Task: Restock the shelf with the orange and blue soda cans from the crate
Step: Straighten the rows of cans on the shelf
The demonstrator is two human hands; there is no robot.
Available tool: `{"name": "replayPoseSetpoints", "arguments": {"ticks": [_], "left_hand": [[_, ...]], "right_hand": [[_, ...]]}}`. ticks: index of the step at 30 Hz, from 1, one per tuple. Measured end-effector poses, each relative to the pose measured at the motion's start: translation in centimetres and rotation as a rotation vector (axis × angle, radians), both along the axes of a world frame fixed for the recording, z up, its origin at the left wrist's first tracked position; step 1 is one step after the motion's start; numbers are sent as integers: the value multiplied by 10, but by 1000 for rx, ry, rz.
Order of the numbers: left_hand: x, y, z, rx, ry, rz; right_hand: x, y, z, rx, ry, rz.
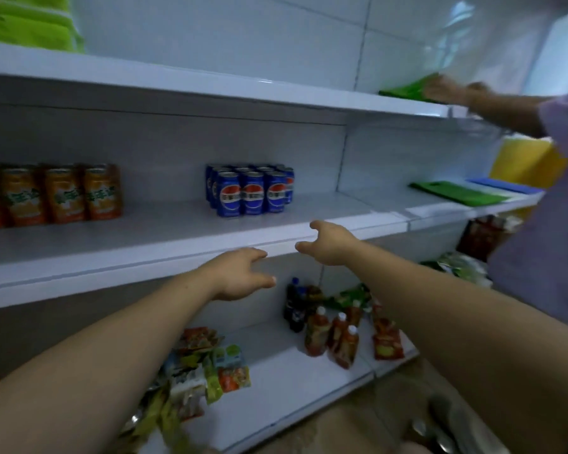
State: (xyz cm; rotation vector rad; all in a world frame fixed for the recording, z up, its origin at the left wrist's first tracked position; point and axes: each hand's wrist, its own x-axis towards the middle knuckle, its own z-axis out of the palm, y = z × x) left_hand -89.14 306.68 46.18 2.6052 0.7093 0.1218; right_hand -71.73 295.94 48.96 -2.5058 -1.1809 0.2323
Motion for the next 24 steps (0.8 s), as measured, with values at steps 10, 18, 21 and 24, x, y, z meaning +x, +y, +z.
{"name": "replayPoseSetpoints", "arguments": {"ticks": [10,18,21,24], "left_hand": [[116,-151,-57,-69,107,-406],[194,-238,-161,-130,382,-635],[226,-256,-207,-180,475,-673],[264,-265,-256,-257,525,-677]], "right_hand": [[64,-210,-50,-99,65,-366],[103,-341,-154,-187,234,-638],[127,-369,-211,-224,332,-715],[155,-385,-269,-270,397,-753]]}}
